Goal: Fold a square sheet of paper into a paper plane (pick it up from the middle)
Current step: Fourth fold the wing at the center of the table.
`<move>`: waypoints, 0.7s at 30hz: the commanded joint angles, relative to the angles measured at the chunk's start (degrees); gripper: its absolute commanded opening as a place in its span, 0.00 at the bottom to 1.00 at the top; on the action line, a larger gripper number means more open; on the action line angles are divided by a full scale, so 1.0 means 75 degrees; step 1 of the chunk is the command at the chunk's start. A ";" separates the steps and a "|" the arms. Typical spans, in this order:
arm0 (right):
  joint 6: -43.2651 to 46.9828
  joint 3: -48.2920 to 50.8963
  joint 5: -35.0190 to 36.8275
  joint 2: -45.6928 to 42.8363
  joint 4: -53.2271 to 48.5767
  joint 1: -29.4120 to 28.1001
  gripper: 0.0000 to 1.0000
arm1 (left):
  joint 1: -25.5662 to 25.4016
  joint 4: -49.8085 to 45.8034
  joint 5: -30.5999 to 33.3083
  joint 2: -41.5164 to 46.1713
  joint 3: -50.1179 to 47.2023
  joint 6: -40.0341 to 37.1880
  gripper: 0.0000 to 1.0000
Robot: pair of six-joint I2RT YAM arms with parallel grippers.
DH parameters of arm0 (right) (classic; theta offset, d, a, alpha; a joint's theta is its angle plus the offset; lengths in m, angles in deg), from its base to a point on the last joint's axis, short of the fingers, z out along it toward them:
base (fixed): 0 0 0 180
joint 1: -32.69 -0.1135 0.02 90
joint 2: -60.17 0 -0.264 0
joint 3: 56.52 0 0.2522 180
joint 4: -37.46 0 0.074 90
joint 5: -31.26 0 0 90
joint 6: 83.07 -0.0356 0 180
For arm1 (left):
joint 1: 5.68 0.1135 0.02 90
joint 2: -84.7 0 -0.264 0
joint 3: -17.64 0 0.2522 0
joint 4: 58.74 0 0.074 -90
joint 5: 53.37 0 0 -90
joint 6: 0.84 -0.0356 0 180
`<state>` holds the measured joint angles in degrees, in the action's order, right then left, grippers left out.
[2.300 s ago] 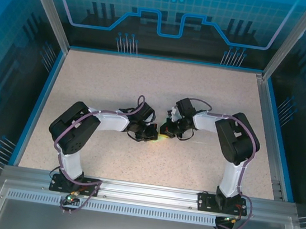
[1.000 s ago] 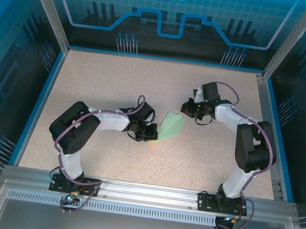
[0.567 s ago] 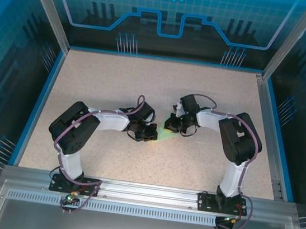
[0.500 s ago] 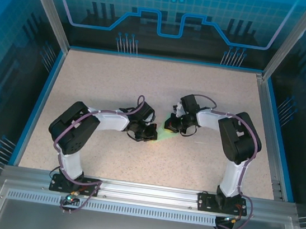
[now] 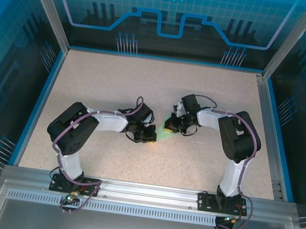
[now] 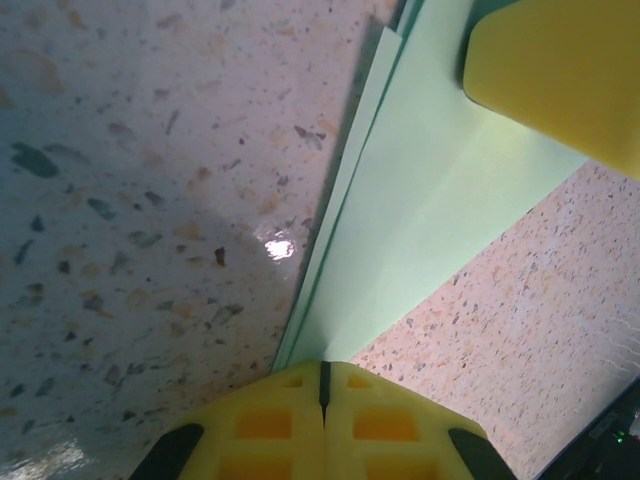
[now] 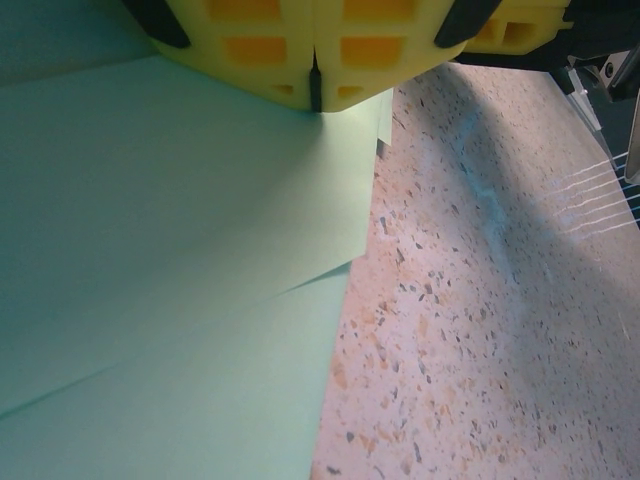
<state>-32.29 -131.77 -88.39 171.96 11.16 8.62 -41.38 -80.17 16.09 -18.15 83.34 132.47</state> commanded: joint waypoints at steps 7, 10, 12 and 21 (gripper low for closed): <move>0.0003 0.0042 0.0590 0.0423 -0.0532 0.0134 0.01 | 0.0198 -0.0246 -0.0112 0.0058 -0.0968 -0.0106 0.00; 0.0005 0.0055 0.0602 0.0441 -0.0555 0.0169 0.01 | 0.0213 -0.0094 -0.0262 0.0148 -0.1319 -0.0022 0.00; 0.0016 0.0078 0.0583 0.0425 -0.0544 0.0198 0.01 | 0.0247 -0.0043 -0.0317 0.0283 -0.1457 0.0000 0.00; 0.0108 -0.0129 0.0301 0.0259 -0.0593 0.0222 0.02 | 0.0520 -0.0591 -0.0217 0.1800 -0.0937 -0.0326 0.04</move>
<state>-32.20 -132.32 -89.07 172.22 10.38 8.84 -38.17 -79.68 13.52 -8.88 74.34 132.10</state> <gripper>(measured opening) 0.041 0.051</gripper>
